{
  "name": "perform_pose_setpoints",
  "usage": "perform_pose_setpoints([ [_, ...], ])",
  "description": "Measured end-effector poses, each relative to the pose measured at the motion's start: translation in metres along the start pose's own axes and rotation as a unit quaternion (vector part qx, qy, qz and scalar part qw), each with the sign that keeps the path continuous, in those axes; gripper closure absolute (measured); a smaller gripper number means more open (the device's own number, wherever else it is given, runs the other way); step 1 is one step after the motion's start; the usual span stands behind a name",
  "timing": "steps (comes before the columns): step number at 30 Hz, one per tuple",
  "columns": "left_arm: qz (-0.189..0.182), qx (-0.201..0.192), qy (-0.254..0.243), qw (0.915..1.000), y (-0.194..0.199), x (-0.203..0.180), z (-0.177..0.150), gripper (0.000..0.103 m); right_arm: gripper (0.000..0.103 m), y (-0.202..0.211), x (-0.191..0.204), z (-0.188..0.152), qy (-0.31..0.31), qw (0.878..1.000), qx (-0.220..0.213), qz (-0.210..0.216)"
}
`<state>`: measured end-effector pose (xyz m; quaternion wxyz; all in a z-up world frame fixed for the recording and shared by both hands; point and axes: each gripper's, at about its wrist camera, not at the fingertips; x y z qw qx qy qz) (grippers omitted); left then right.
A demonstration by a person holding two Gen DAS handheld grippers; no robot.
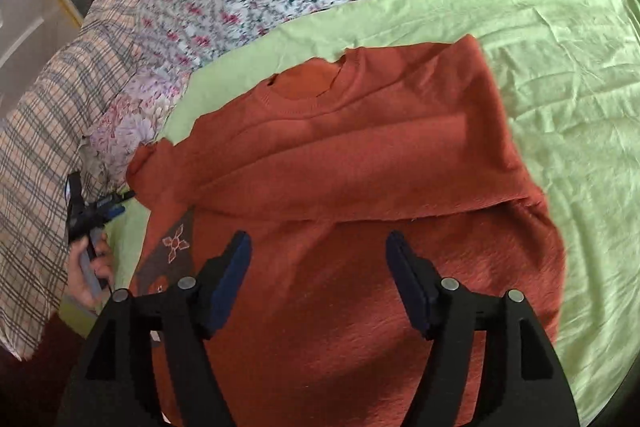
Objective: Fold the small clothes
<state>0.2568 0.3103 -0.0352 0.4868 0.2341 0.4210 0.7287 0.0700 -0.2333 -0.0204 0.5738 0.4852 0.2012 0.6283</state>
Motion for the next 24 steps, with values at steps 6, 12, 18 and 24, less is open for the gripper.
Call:
perform_pose_setpoints([
  [6,0.095,-0.018,-0.089,0.9914,-0.038,-0.002,0.072,0.020,0.029,-0.014,0.009,0.000,0.003,1.000,0.023,-0.002],
  [12,0.136,0.015,-0.160,0.9775,-0.088,-0.020,0.103,0.025,0.028,-0.021,0.009,0.007,-0.006,1.000,0.027,-0.005],
  [18,0.074,0.008,-0.151,0.9857,-0.079,-0.028,0.098,0.096,0.028,-0.023,0.008,0.010,-0.005,1.000,0.028,-0.005],
  [24,-0.020,-0.041,-0.171,0.9843,-0.008,-0.062,0.047,0.097,0.028,-0.022,0.014,0.004,0.002,1.000,0.025,0.013],
])
Point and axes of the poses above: each gripper's, at about its wrist camera, not at the fingertips, and y roughly against the way its jaws point, x to its left, z to its top, and after that the axes turned 9 degrees about x, right-handed
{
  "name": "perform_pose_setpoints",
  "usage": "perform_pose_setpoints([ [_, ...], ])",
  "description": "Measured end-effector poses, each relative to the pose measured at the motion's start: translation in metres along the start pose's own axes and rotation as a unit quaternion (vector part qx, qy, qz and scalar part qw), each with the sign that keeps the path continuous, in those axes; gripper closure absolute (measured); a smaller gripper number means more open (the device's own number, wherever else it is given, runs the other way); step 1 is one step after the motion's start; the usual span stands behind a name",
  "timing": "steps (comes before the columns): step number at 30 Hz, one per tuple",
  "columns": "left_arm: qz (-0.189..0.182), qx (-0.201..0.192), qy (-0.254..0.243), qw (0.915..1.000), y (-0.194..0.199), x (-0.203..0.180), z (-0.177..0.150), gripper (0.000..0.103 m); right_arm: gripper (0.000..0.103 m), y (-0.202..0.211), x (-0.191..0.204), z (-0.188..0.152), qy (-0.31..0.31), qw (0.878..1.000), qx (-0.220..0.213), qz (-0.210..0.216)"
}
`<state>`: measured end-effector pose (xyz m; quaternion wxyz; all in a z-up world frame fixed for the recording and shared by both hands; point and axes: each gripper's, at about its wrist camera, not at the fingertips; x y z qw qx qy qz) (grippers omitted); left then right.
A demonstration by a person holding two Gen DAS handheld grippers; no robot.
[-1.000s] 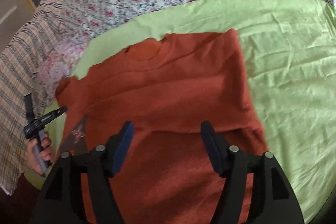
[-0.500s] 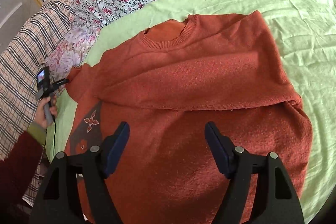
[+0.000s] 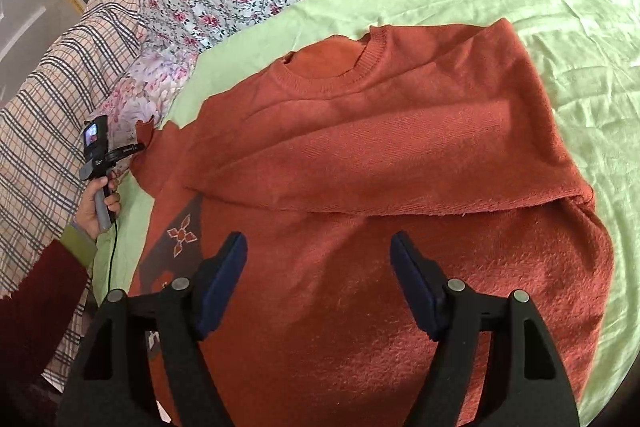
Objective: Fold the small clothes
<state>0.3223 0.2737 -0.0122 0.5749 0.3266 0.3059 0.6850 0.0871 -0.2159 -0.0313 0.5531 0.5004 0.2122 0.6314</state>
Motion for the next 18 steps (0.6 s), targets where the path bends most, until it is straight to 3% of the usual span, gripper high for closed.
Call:
perform_pose_setpoints([
  [5,-0.092,-0.027,-0.017,0.9953,0.055,-0.068,-0.021,0.097,0.028,0.005,-0.004,-0.008,-0.011,1.000,-0.009,0.011],
  [11,-0.194,-0.032,-0.035,0.9798,0.086,-0.168,-0.033,0.097,0.028,0.023,-0.016,-0.019,-0.025,0.999,-0.023,0.012],
  [18,-0.251,-0.010,-0.068,0.9656,0.098,-0.269,-0.055,0.097,0.028,0.051,-0.042,-0.032,-0.053,0.997,-0.048,0.001],
])
Point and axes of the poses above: each gripper's, at about its wrist camera, not at the fingertips, and y roughly against the way its jaws point, x to its left, z to its top, and after that the axes turned 9 degrees about x, right-handed
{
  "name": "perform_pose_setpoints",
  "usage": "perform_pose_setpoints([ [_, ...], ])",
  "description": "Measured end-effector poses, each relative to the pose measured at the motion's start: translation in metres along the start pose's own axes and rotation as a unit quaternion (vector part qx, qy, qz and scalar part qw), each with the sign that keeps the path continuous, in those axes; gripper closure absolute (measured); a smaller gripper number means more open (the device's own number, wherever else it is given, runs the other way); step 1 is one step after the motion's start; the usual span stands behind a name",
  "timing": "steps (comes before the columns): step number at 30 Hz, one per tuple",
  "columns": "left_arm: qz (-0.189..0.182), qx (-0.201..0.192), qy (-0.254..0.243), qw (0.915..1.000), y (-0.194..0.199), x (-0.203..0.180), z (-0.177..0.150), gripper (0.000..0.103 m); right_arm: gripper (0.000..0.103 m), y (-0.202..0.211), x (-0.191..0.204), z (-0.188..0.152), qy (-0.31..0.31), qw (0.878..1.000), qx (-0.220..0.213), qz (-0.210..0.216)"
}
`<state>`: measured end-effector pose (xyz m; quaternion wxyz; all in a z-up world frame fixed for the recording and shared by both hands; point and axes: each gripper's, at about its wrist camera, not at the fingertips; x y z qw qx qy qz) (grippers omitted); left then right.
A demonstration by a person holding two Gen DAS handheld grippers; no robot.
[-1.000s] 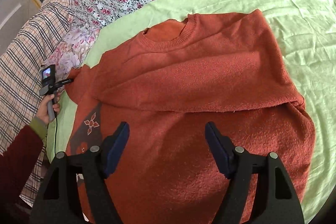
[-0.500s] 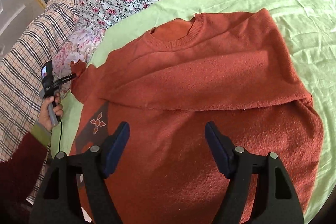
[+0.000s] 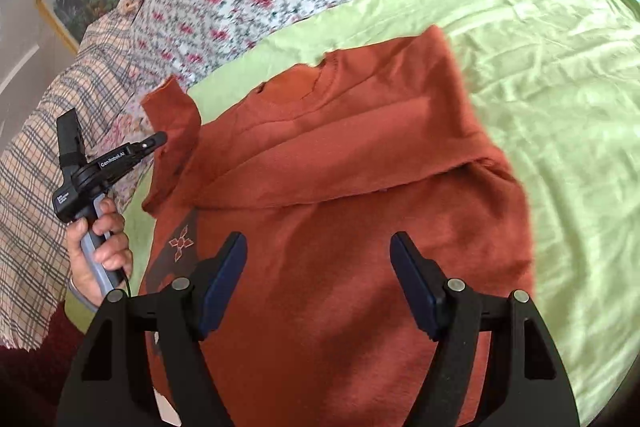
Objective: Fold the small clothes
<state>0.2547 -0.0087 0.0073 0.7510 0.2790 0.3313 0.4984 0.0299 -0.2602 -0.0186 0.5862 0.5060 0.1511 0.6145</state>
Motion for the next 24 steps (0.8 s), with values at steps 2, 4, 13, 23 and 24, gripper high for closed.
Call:
perform_pose_setpoints([
  [2,-0.002,0.005,-0.014,0.9999,-0.014,-0.024,-0.002,0.097,0.028,0.004,-0.006,-0.002,-0.008,1.000,-0.003,-0.001],
  [4,-0.014,0.014,-0.021,0.9996,-0.027,-0.044,-0.005,0.097,0.028,0.007,-0.011,-0.005,-0.014,1.000,-0.005,-0.002],
  [13,-0.028,0.079,-0.068,0.9941,-0.096,-0.101,-0.028,0.087,0.028,0.013,-0.024,-0.005,-0.032,0.999,-0.016,-0.003],
  [23,-0.011,0.063,-0.055,0.9965,-0.032,-0.048,-0.068,0.043,0.028,0.010,-0.019,0.013,-0.030,0.999,-0.022,-0.010],
  [24,0.004,0.058,-0.044,0.9973,-0.022,-0.034,-0.072,0.041,0.028,0.004,-0.017,0.017,-0.030,0.999,-0.019,-0.008],
])
Point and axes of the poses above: each gripper's, at about its wrist camera, not at the fingertips, and y roughly against the way its jaws point, x to its left, z to its top, and after that the axes turned 9 degrees about x, right-handed
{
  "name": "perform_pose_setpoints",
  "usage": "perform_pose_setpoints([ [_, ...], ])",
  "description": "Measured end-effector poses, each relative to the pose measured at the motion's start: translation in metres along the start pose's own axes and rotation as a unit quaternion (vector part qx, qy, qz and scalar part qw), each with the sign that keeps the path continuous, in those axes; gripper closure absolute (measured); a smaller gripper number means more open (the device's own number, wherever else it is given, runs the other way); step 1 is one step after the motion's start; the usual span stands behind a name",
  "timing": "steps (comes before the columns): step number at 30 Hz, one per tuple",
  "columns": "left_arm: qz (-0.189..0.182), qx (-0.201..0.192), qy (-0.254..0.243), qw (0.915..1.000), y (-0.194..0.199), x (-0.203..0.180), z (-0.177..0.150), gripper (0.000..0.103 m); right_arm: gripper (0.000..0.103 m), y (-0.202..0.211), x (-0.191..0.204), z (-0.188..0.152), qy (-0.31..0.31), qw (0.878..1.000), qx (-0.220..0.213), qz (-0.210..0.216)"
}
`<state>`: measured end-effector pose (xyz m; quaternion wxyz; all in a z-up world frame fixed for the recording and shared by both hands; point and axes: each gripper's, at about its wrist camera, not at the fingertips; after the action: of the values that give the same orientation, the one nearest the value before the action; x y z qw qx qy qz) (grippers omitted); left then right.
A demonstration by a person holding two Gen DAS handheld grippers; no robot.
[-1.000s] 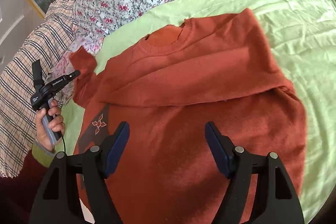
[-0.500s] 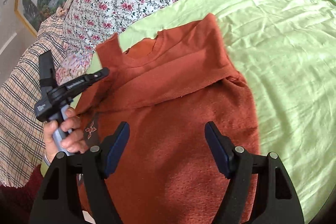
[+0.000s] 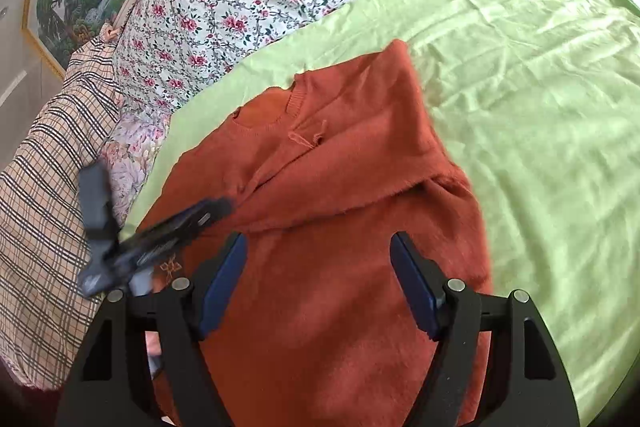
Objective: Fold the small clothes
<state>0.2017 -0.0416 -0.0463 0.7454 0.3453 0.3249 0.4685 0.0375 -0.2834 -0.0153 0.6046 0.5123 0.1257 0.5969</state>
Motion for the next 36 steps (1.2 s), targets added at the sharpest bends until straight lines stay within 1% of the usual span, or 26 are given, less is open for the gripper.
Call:
perform_pose_setpoints([
  [2,0.042,-0.010,0.034,0.9985,0.016,0.032,-0.012,0.040,0.028,-0.011,0.005,0.009,0.000,1.000,0.005,0.007],
  [3,0.067,-0.014,0.055,0.9962,0.023,0.049,-0.018,0.038,0.028,-0.016,0.008,0.013,-0.001,1.000,0.006,0.010],
  [5,0.119,-0.019,0.109,0.9866,0.035,0.089,-0.030,0.036,0.028,-0.028,0.015,0.022,-0.001,1.000,0.011,0.016],
  [6,0.136,-0.020,0.134,0.9815,0.038,0.107,-0.034,0.036,0.028,-0.036,0.018,0.028,0.001,1.000,0.014,0.020],
  [8,0.152,-0.011,0.173,0.9731,0.038,0.141,-0.040,0.036,0.028,-0.056,0.024,0.040,-0.007,0.999,0.022,0.026],
  [10,0.162,0.002,0.191,0.9682,0.035,0.160,-0.039,0.036,0.028,-0.074,0.028,0.050,-0.011,0.999,0.029,0.031],
  [13,0.168,0.008,0.199,0.9654,0.027,0.176,-0.034,0.036,0.028,-0.105,0.029,0.065,-0.021,0.999,0.043,0.023],
  [14,0.168,0.009,0.199,0.9654,0.024,0.177,-0.031,0.036,0.030,-0.111,0.029,0.068,-0.023,0.999,0.045,0.020],
  [16,0.169,0.010,0.202,0.9646,0.015,0.179,-0.022,0.036,0.061,-0.125,0.030,0.077,-0.022,0.999,0.045,0.011],
  [17,0.169,0.011,0.203,0.9643,0.012,0.179,-0.018,0.036,0.094,-0.131,0.031,0.082,-0.026,0.998,0.049,0.006],
  [19,0.169,0.009,0.207,0.9635,0.009,0.180,-0.012,0.036,0.096,-0.135,0.032,0.088,-0.028,0.998,0.050,0.015],
  [20,0.167,0.003,0.208,0.9639,0.010,0.183,-0.011,0.036,0.096,-0.131,0.034,0.091,-0.024,0.999,0.042,0.018],
  [22,0.166,-0.010,0.210,0.9635,0.010,0.183,-0.010,0.036,0.096,-0.108,0.039,0.093,-0.008,0.999,0.005,0.036],
  [23,0.164,-0.010,0.213,0.9631,0.007,0.185,-0.009,0.035,0.096,-0.094,0.039,0.093,-0.003,0.999,-0.014,0.039],
  [25,0.159,-0.007,0.221,0.9622,0.005,0.188,-0.011,0.035,0.096,-0.072,0.030,0.090,-0.010,0.998,-0.045,0.036],
  [27,0.157,-0.010,0.224,0.9618,0.005,0.189,-0.011,0.035,0.096,-0.059,0.013,0.085,-0.024,0.998,-0.059,0.020],
  [28,0.158,-0.012,0.225,0.9616,0.005,0.189,-0.012,0.035,0.096,-0.057,0.005,0.083,-0.029,0.998,-0.056,0.014],
  [30,0.160,-0.017,0.229,0.9599,0.007,0.188,-0.014,0.037,0.096,-0.062,-0.014,0.075,-0.050,0.998,-0.037,0.008],
  [32,0.158,-0.034,0.247,0.9554,0.014,0.191,-0.020,0.038,0.096,-0.068,-0.021,0.067,-0.056,0.998,-0.022,0.004],
  [34,0.148,-0.053,0.267,0.9508,0.022,0.196,-0.027,0.038,0.096,-0.066,-0.017,0.060,-0.048,0.999,-0.024,0.003],
  [36,0.132,-0.062,0.278,0.9495,0.025,0.199,-0.032,0.038,0.096,-0.060,-0.010,0.054,-0.036,0.999,-0.036,0.011],
])
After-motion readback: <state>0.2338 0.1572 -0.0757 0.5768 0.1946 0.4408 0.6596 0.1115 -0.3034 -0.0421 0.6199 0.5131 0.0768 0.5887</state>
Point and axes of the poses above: each gripper's, at about its wrist camera, not at the fingertips, and y roughly against the way its jaws point, x to its left, z to its top, and after that the axes turned 9 degrees about x, right-handed
